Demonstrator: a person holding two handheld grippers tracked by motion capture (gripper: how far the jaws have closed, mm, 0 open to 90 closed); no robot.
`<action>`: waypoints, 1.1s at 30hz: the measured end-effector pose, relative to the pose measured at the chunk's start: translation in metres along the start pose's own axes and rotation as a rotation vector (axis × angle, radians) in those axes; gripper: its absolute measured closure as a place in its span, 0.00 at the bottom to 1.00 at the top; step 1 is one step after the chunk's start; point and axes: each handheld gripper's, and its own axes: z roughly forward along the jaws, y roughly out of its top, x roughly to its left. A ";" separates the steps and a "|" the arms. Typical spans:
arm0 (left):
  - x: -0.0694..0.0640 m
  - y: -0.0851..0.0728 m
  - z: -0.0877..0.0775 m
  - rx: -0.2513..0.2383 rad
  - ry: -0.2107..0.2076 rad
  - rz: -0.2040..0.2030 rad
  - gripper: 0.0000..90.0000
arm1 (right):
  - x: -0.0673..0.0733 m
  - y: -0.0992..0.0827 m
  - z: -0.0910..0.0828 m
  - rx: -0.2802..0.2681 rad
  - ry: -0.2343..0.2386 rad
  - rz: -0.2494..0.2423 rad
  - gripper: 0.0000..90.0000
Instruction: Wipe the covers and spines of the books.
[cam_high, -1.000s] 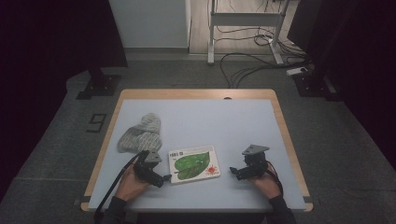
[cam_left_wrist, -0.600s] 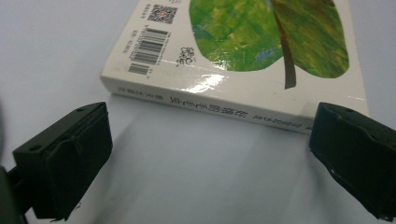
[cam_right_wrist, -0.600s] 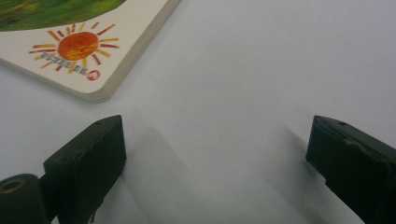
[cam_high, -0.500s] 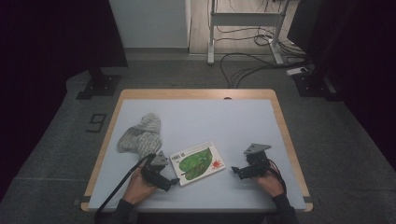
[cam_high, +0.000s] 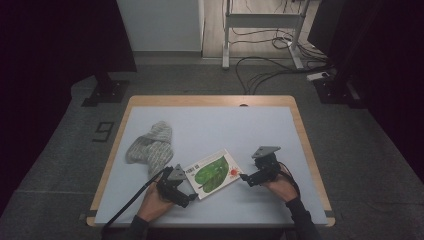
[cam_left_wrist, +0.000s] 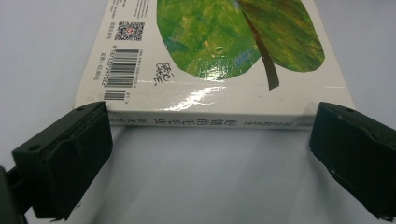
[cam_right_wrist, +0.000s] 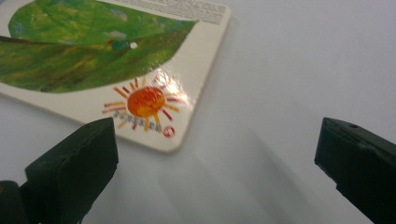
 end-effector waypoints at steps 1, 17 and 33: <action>0.000 0.000 0.000 0.000 0.000 -0.005 0.00 | 0.001 0.003 0.003 0.001 0.003 -0.003 0.00; 0.001 -0.001 0.000 0.012 -0.010 -0.032 0.00 | 0.007 0.037 0.050 0.035 0.085 -0.014 0.00; 0.001 -0.001 0.000 0.012 -0.010 -0.032 0.00 | 0.005 0.054 0.079 0.024 0.167 0.027 0.01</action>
